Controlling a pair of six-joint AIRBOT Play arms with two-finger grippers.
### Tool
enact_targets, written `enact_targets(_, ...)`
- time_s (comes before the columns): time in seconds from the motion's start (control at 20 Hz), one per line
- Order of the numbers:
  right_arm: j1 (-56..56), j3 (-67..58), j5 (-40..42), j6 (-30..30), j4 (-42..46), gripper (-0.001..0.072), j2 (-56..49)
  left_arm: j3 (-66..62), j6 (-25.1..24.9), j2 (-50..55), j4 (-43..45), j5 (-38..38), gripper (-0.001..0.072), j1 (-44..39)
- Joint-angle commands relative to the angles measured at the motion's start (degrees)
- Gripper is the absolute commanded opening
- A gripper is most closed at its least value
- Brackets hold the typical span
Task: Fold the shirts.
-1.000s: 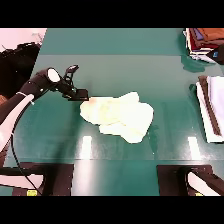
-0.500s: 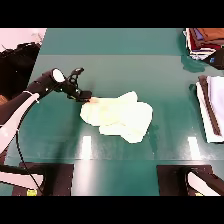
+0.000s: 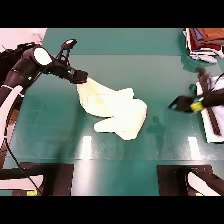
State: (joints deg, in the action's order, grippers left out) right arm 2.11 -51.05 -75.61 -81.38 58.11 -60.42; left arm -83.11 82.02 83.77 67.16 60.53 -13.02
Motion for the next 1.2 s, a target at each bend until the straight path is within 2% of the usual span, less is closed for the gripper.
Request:
enact_targets(0.0, 2.8, 16.3, 8.9, 5.5, -13.6, 0.0428, 0.0, -0.7, 0.0, -0.5, 0.4, -0.1, 0.0024, 0.0)
enact_targets(0.25, 12.8, 20.7, 20.5, 5.5, -18.1, 0.0427, -0.3, -0.7, 0.0, -0.4, 0.3, -0.1, 0.0024, 0.0)
enact_targets(0.4, 15.6, 18.4, 21.6, 5.4, -18.1, 0.0426, -5.7, -0.7, 0.0, -0.4, 0.3, 0.0, 0.0024, 0.0)
enact_targets(0.5, 16.9, 15.2, 21.7, 5.4, -18.0, 0.0331, -10.0, -0.7, 0.0, -0.4, 0.3, 0.5, 0.0024, 0.0)
enact_targets(0.65, 18.2, 10.0, 21.7, 5.8, -17.4, 0.0297, -14.4, -0.7, 0.0, -0.5, 0.3, 0.8, 0.0023, 0.0)
enact_targets(0.75, 18.3, 7.8, 21.7, 7.6, -17.4, 0.0072, -15.6, -0.7, 0.0, -0.5, 0.3, 1.7, 0.0024, 0.0)
enact_targets(0.8, 18.3, 7.1, 21.8, 8.4, -17.4, 0.0015, -15.6, -0.8, 0.0, -0.6, 0.3, 2.2, 0.0023, 0.0)
enact_targets(0.9, 17.6, 4.9, 21.5, 8.3, -13.9, 0.0014, -14.2, -1.2, 0.0, -1.5, 0.4, 2.9, 0.0023, 0.0)
enact_targets(1.0, 15.5, 1.4, 19.9, 5.9, -6.6, 0.0014, -10.0, -2.5, 0.0, -4.9, 1.1, 2.6, 0.0023, 0.4)
enact_targets(1.15, 10.4, -7.7, 12.5, 4.7, 2.9, 0.0014, -1.3, -7.8, 0.0, -13.6, 3.8, 2.6, 0.0023, 0.7)
